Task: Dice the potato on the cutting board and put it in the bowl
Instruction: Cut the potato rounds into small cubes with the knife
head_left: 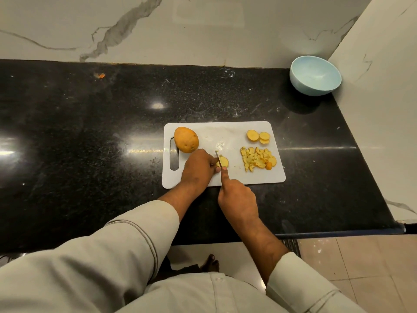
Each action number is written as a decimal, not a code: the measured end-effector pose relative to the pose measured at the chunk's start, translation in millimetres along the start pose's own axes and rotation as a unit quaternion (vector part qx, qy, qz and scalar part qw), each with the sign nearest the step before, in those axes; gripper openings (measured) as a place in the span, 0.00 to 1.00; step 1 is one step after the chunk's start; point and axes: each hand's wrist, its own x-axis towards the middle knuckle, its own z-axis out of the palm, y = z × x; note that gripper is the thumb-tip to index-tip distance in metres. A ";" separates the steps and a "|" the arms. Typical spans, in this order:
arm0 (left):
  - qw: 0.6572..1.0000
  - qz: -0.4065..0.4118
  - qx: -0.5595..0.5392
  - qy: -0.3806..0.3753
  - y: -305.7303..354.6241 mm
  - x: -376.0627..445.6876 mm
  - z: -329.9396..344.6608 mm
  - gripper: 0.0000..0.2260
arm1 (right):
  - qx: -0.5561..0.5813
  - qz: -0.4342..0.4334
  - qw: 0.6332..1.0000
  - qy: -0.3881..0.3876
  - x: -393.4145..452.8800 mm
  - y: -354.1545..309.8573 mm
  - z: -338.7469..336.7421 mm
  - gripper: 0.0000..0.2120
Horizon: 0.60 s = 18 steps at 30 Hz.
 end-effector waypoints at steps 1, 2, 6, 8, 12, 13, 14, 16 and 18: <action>1.000 -0.004 0.003 -0.004 1.2 0.2 -0.2 0.07 | 0.001 0.002 1.000 0.000 1.6 0.2 1.1 0.28; 1.000 -0.006 0.007 -0.006 2.7 0.5 -0.6 0.07 | 0.002 0.004 1.000 0.001 2.7 0.7 2.4 0.27; 0.999 -0.013 0.040 -0.025 8.9 1.2 -1.9 0.06 | 0.007 0.010 1.000 -0.008 6.6 0.7 6.2 0.28; 0.998 -0.017 0.057 -0.028 10.3 2.2 -1.4 0.06 | 0.006 0.009 1.000 -0.016 8.2 0.3 7.4 0.29; 0.995 -0.014 0.098 -0.009 10.3 3.5 1.8 0.06 | -0.016 0.005 1.000 -0.016 10.1 -0.4 8.3 0.29; 0.994 -0.012 0.110 -0.004 10.4 3.3 2.7 0.06 | -0.017 0.004 1.000 -0.022 9.5 0.0 8.0 0.29; 0.993 -0.010 0.120 0.000 10.7 3.5 3.3 0.06 | -0.016 0.005 1.000 -0.026 7.7 0.3 7.9 0.29; 0.991 -0.006 0.133 0.005 11.7 3.8 4.5 0.06 | -0.015 0.008 0.999 -0.032 0.4 2.2 8.1 0.29; 0.990 -0.005 0.144 0.004 12.7 3.8 4.9 0.06 | -0.025 0.006 0.999 -0.036 -7.3 5.2 9.1 0.29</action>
